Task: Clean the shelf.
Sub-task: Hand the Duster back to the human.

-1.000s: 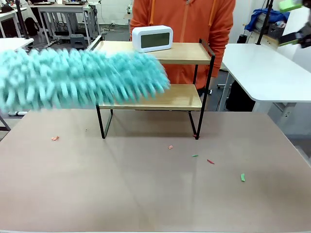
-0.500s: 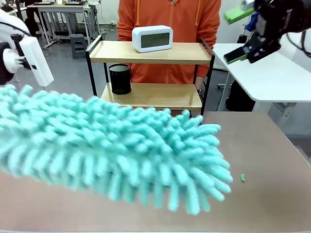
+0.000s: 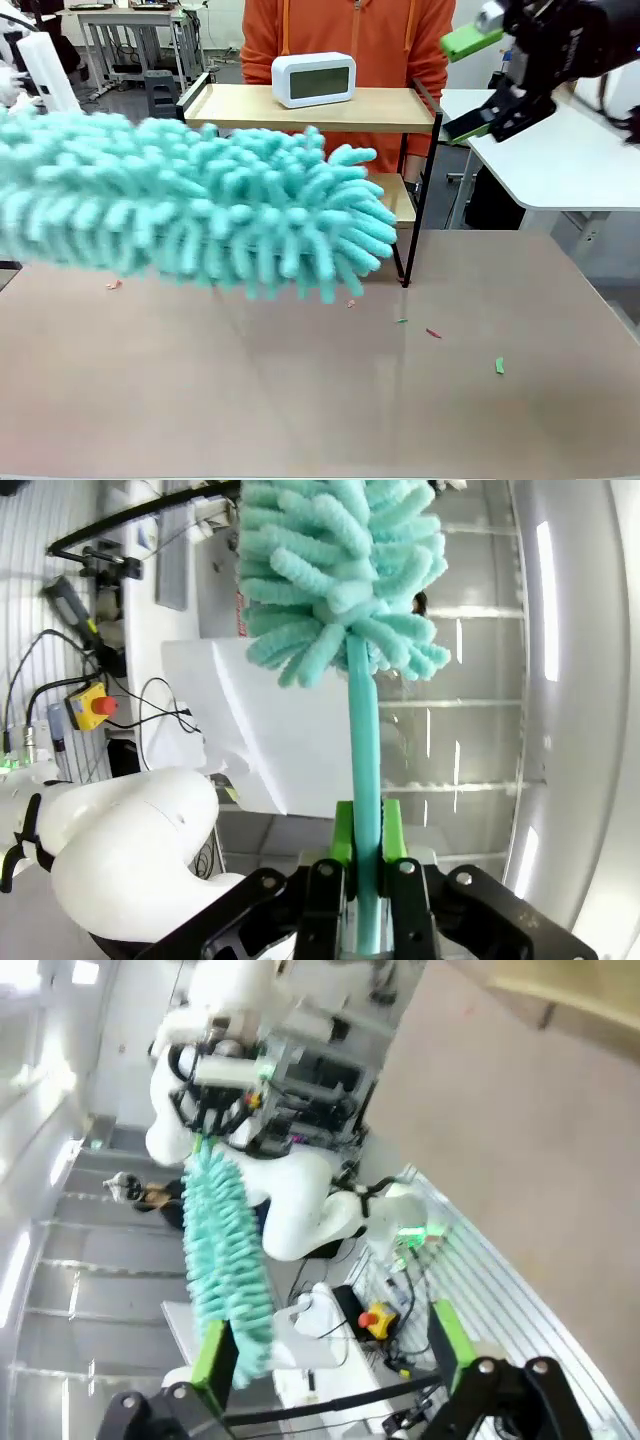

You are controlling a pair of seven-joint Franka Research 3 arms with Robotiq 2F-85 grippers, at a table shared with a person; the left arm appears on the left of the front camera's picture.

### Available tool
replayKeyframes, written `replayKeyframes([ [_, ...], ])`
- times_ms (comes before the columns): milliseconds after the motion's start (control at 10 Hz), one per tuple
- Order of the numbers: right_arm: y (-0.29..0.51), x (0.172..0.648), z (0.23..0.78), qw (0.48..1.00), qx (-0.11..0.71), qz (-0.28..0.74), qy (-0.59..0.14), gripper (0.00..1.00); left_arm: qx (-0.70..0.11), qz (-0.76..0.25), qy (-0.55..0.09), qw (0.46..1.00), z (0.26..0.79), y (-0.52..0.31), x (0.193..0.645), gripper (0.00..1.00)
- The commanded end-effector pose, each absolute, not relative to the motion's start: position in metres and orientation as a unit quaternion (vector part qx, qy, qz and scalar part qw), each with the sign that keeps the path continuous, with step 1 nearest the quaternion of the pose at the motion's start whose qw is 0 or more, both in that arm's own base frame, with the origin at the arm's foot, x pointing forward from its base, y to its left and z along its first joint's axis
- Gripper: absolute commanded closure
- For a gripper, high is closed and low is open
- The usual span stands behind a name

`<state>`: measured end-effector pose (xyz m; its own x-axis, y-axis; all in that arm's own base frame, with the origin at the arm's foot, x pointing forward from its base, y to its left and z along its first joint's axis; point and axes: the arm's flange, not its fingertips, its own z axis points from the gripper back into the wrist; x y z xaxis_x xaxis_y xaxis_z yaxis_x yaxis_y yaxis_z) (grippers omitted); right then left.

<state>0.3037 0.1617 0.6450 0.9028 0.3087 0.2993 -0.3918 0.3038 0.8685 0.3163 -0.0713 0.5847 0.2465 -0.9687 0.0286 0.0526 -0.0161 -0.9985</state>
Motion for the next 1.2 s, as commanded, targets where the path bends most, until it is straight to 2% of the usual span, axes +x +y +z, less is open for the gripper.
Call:
replayKeyframes([
  [0, 0.200, 0.309, 0.632, 0.773, 0.600, 0.207, 0.023, 0.00, -0.534, -0.438, 0.392, 0.607, 0.583, -0.083, 0.312, 0.88],
  [200, 0.222, 0.309, 0.621, 0.738, 0.634, 0.220, 0.071, 0.00, -0.532, -0.423, 0.378, 0.628, 0.578, -0.089, 0.312, 0.88],
  [400, 0.245, 0.295, 0.605, 0.738, 0.605, 0.271, 0.126, 0.00, -0.539, -0.420, 0.371, 0.628, 0.577, -0.090, 0.313, 0.88],
  [800, 0.266, 0.286, 0.584, 0.727, 0.594, 0.304, 0.159, 0.00, -0.550, -0.433, 0.391, 0.597, 0.572, -0.092, 0.311, 0.88],
  [1100, 0.272, 0.277, 0.583, 0.720, 0.583, 0.320, 0.199, 0.00, -0.558, -0.416, 0.371, 0.615, 0.569, -0.093, 0.312, 0.88],
])
